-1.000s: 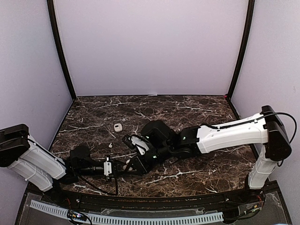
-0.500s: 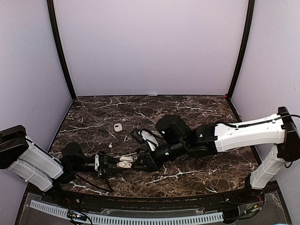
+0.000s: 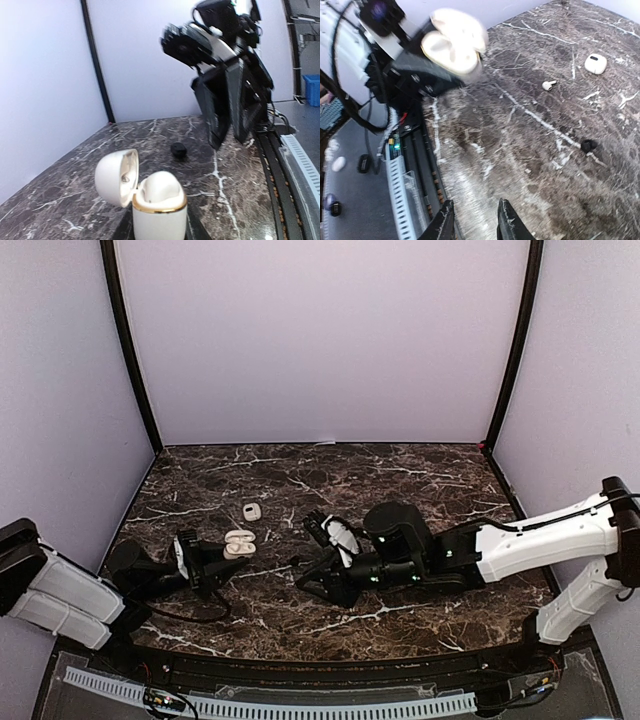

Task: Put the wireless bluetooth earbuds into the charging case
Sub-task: Insert the left earbud into the left side groove of the charging case, then pick up the right earbud from the center of the board.

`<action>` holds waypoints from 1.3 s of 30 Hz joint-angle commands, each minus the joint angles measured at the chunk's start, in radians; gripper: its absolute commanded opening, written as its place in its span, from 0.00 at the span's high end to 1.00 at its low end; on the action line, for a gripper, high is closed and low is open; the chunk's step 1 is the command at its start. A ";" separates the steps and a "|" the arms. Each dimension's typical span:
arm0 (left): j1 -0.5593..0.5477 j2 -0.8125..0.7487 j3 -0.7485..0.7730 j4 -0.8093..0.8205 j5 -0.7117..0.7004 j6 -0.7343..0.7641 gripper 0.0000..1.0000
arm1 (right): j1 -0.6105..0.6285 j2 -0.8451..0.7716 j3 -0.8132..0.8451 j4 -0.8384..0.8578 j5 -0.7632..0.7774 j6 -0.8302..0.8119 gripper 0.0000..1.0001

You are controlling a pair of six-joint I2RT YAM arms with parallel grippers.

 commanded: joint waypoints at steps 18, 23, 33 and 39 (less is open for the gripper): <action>0.124 -0.264 0.078 -0.506 -0.467 -0.137 0.91 | 0.029 0.737 0.460 0.235 0.395 -0.175 0.42; 0.179 -0.281 0.079 -0.568 -0.553 -0.173 0.91 | 0.028 0.854 0.595 0.208 0.455 -0.199 0.40; 0.193 -0.294 0.102 -0.651 -0.615 -0.200 0.89 | -0.027 1.045 0.820 0.160 0.433 -0.195 0.41; 0.194 -0.300 0.093 -0.633 -0.597 -0.198 0.89 | -0.045 1.159 0.986 0.063 0.459 -0.206 0.43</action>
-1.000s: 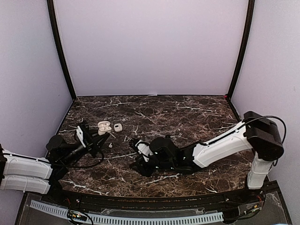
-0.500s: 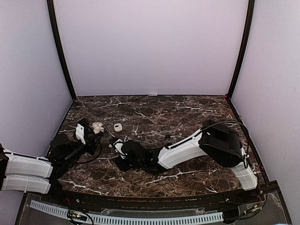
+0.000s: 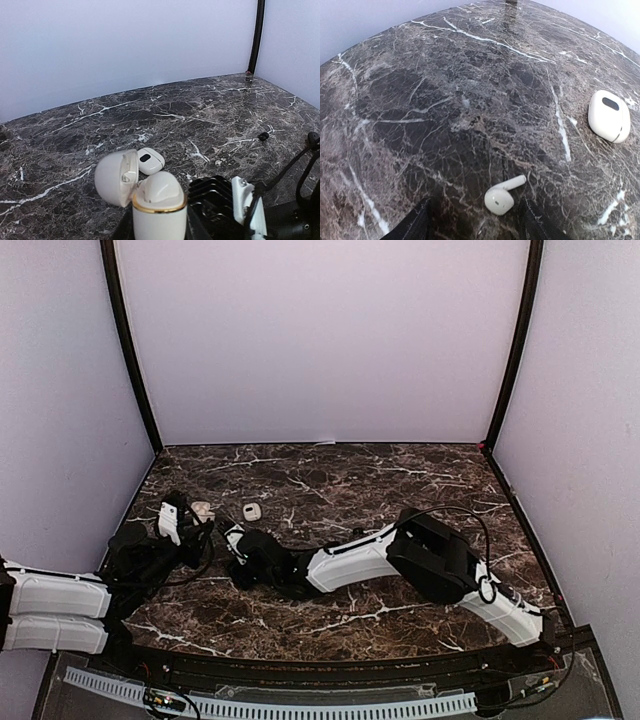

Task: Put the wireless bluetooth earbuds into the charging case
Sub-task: Pick up the right earbud from the center of the board.

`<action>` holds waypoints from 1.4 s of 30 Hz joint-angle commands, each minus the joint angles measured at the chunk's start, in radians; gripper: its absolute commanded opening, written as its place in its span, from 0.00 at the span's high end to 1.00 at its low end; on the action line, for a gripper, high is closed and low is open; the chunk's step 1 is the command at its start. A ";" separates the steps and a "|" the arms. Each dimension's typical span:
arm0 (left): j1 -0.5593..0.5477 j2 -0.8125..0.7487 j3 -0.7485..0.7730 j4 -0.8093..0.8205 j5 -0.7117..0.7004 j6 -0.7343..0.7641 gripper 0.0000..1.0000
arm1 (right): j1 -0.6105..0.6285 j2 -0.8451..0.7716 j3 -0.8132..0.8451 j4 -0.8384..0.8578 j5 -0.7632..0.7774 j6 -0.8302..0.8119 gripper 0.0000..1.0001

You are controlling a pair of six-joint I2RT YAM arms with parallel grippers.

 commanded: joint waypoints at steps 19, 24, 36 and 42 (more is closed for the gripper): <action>0.007 -0.003 0.008 0.030 -0.015 -0.011 0.89 | -0.061 0.080 0.097 -0.112 0.019 -0.025 0.80; 0.005 0.004 0.007 0.034 -0.003 -0.009 0.89 | -0.060 0.026 0.021 -0.073 0.010 -0.027 0.90; 0.005 0.064 0.002 0.104 0.247 0.106 0.90 | -0.060 -0.418 -0.403 0.009 -0.062 -0.013 0.94; -0.001 0.148 -0.003 0.228 0.521 0.136 0.91 | -0.060 -0.685 -0.633 -0.053 -0.247 -0.033 0.95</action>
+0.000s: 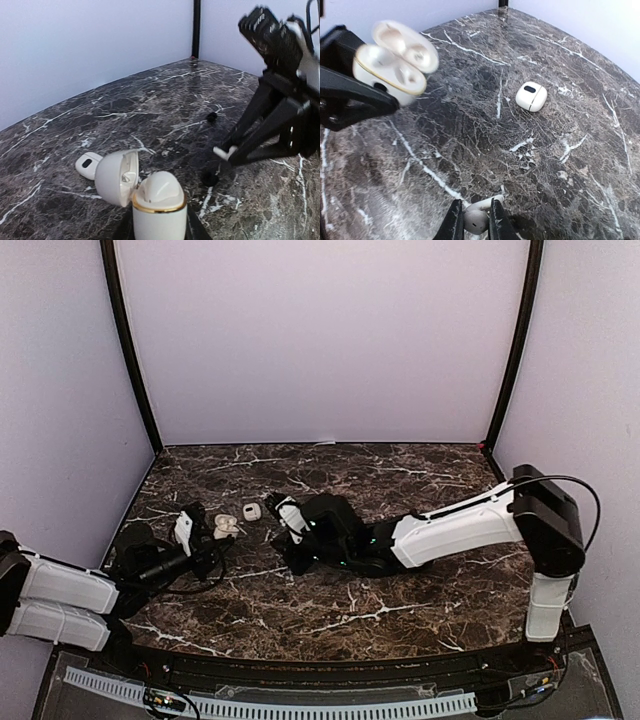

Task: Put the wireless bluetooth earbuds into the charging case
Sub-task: Pick up the right earbud from the center of the board, then insert the right earbud into the right side groove of the charging case.

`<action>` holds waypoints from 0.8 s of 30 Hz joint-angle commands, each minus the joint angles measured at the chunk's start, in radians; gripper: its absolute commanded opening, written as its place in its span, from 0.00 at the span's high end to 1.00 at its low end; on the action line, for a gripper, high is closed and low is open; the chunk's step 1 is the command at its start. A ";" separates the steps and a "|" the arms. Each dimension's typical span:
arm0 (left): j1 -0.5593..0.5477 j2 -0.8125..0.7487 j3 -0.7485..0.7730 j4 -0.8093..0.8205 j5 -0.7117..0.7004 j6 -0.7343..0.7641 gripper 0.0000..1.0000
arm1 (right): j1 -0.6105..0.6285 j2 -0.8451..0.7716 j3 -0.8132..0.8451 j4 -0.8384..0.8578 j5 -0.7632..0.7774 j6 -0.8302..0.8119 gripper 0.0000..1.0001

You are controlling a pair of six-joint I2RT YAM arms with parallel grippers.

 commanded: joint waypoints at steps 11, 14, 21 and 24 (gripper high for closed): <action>-0.120 0.137 -0.005 0.285 0.474 0.164 0.91 | -0.015 -0.345 -0.140 -0.247 -0.569 0.197 0.95; -0.156 0.136 -0.008 0.287 0.499 0.206 0.91 | -0.017 -0.355 -0.149 -0.210 -0.653 0.277 0.95; -0.195 0.136 -0.018 0.314 0.538 0.242 0.91 | -0.039 -0.362 -0.223 -0.014 -0.841 0.452 0.95; -0.199 0.135 -0.018 0.313 0.542 0.247 0.91 | -0.051 -0.354 -0.267 0.083 -0.896 0.529 0.95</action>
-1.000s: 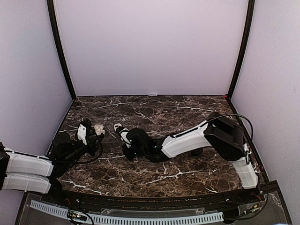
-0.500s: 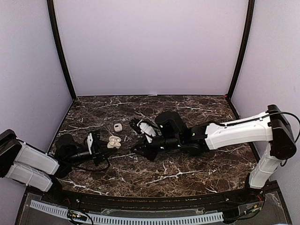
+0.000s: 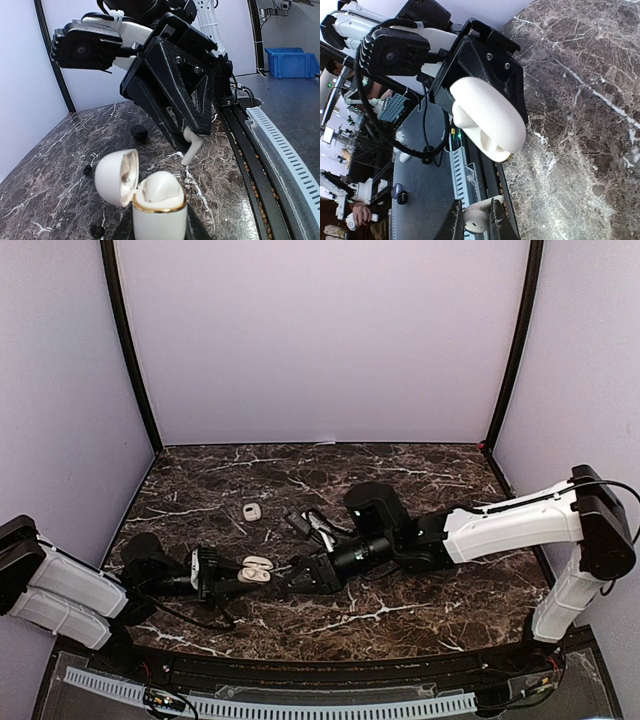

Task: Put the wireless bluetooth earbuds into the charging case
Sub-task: Insert the right earbud into the right side groove of the charging case.

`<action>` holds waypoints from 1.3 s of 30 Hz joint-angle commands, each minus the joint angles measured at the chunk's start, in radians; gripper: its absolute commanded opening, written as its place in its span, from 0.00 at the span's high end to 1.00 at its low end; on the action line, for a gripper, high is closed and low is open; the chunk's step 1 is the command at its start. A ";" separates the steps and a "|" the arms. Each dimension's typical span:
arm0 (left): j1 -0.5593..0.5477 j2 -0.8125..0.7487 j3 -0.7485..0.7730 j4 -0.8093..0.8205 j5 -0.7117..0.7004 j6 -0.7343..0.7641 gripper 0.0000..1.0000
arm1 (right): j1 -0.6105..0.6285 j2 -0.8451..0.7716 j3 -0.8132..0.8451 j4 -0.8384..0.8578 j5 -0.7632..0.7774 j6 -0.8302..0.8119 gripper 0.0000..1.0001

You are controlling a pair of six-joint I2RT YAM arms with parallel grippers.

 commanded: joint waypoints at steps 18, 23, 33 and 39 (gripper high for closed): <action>-0.020 0.021 -0.001 0.078 0.072 0.002 0.91 | -0.028 0.026 -0.113 0.491 -0.151 0.273 0.99; -0.022 0.024 0.000 0.078 0.072 -0.002 0.92 | -0.028 0.042 -0.097 0.463 -0.141 0.252 0.99; -0.023 0.043 0.003 0.101 0.072 -0.013 0.92 | -0.028 0.071 -0.081 0.457 -0.122 0.239 0.99; -0.024 0.043 0.003 0.093 0.072 -0.013 0.92 | -0.028 0.091 -0.064 0.456 -0.113 0.232 0.99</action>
